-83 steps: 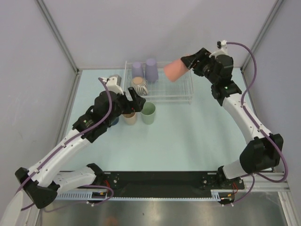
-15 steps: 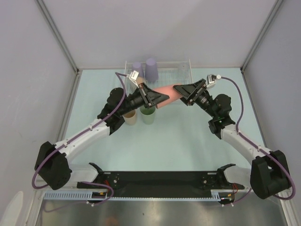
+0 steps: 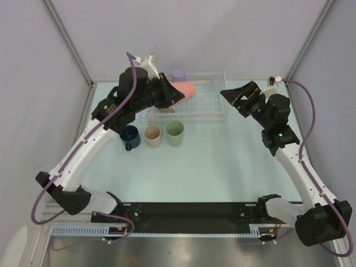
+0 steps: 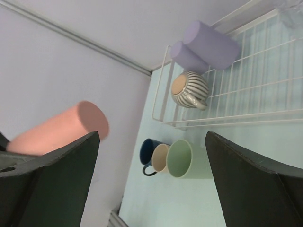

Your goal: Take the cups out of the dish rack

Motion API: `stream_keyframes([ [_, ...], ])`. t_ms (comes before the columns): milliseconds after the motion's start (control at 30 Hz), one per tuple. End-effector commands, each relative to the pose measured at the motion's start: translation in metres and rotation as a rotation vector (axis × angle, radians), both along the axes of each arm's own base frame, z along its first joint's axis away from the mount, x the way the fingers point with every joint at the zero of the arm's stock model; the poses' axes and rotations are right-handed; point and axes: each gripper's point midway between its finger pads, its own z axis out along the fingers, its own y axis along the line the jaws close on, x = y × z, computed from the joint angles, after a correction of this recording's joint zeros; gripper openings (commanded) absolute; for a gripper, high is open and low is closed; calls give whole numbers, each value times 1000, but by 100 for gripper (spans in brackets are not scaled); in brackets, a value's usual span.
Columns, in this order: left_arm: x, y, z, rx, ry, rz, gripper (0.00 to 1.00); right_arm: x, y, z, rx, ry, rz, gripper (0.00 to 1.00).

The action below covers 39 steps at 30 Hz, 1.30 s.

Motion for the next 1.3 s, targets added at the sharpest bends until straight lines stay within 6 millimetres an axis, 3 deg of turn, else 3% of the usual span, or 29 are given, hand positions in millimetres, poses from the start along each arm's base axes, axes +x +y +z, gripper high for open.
stream_keyframes([
  [0,5,61,-56,534,142,131,1,-6,-20,-7,-152,21,-78,100],
  [33,4,78,-65,637,165,176,1,-7,-19,-7,-156,18,-75,100],
  [133,6,92,-70,728,147,202,0,-10,-17,-9,-166,20,-69,100],
  [267,5,106,-92,848,189,225,0,-12,-12,-19,-166,46,-47,100],
  [400,1,111,-97,924,178,248,0,-15,-9,-24,-170,57,-37,100],
  [633,1,92,-109,953,174,207,1,-18,-5,-37,-176,87,-20,100],
  [933,7,52,-114,922,174,110,0,-20,-2,-47,-175,106,-4,100],
  [1267,8,30,-114,881,186,59,1,-22,0,-55,-173,116,7,100],
])
